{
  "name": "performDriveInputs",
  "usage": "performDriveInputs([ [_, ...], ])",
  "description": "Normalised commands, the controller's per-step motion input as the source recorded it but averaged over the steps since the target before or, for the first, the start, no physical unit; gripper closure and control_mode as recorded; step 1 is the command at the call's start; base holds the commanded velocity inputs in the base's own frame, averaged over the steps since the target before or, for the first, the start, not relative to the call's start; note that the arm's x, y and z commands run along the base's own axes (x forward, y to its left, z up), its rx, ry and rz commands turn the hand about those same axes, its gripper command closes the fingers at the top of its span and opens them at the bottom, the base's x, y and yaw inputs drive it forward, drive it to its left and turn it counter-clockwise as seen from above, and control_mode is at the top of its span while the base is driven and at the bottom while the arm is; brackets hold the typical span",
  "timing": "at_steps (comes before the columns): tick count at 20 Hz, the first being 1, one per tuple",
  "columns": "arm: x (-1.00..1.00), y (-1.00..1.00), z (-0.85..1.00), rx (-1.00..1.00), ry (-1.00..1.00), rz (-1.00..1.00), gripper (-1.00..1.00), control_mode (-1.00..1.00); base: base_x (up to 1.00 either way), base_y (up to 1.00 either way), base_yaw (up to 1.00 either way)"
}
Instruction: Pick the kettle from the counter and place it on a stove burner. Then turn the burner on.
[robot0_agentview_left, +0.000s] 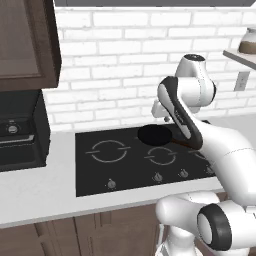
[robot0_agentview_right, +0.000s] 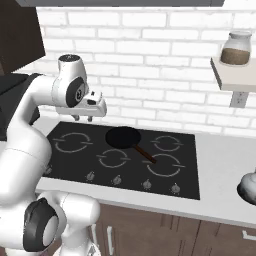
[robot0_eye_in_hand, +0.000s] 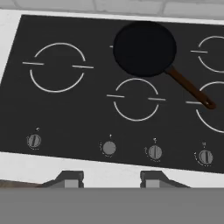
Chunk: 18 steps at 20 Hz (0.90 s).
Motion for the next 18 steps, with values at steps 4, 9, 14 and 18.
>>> performDriveInputs([
  [4,-0.23,0.00,-0.02,0.00,0.00,0.00,-1.00,-1.00,0.00,0.00,0.00],
  [9,-0.51,-0.67,0.00,0.06,-0.01,-0.11,-1.00,-1.00,0.00,0.00,0.00],
  [14,-0.44,-0.84,0.00,0.04,0.00,-0.31,-1.00,-1.00,0.00,0.00,0.00],
  [18,-0.17,-0.97,0.00,0.07,0.00,-0.41,-1.00,-1.00,0.00,0.00,0.00],
])
